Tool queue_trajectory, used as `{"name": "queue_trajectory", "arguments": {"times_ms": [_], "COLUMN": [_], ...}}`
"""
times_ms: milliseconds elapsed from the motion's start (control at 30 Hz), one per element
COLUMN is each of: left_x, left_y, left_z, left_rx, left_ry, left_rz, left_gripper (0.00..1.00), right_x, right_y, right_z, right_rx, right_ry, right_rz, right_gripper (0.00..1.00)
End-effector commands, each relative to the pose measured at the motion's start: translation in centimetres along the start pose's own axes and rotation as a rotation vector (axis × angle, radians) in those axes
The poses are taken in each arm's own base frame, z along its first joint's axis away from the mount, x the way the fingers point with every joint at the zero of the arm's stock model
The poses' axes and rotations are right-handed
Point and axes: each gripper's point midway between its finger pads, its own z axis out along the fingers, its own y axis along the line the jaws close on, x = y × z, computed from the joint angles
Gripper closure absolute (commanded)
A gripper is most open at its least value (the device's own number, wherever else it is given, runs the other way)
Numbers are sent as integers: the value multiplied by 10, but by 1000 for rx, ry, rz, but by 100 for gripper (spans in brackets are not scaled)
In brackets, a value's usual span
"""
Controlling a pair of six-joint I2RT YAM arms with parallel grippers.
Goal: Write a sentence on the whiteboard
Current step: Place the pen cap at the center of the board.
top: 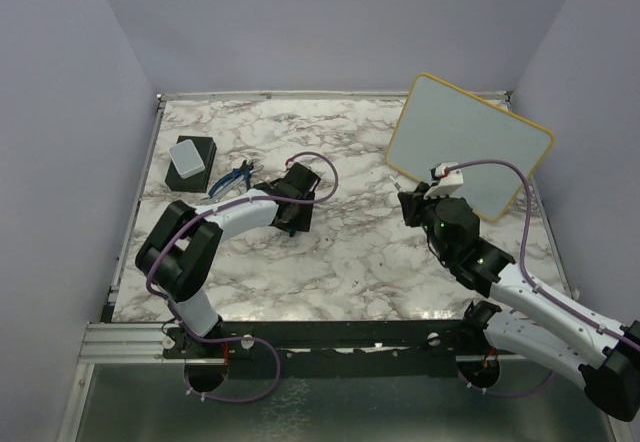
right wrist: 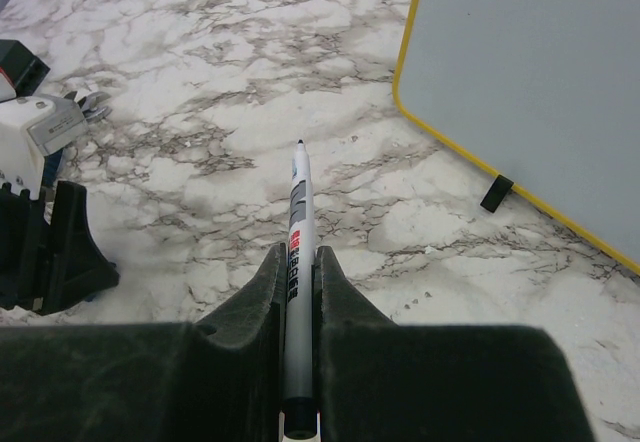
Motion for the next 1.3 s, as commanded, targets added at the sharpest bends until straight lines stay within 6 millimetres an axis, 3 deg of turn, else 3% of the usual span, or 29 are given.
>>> {"name": "queue_trajectory", "arguments": {"times_ms": [0, 233, 400, 500, 600, 833, 1100, 1267], "left_x": [-30, -98, -160, -181, -184, -152, -152, -157], "left_y": [-5, -6, 29, 49, 62, 79, 75, 48], "left_z": [-20, -75, -124, -142, -149, -130, -133, -133], "left_rx": [15, 78, 98, 166, 179, 96, 119, 267], "left_ry": [-83, -297, -500, -584, -615, -575, -581, -581], "left_rz": [15, 8, -76, -151, -164, -138, -127, -93], "left_gripper": [25, 1, 1, 1, 1, 1, 1, 4], "right_x": [-27, -46, -60, -72, -84, -105, -125, -123], "right_y": [3, -15, -38, -46, -47, -48, -61, -67], "right_z": [-4, 4, 25, 36, 47, 76, 103, 113], "right_rx": [-12, 112, 92, 58, 34, 22, 106, 128], "right_ry": [-51, -100, -132, -163, -196, -244, -286, -278], "right_rz": [-2, 1, 60, 69, 62, 15, -23, -29], "right_gripper": [100, 99, 99, 99, 99, 100, 100, 100]}}
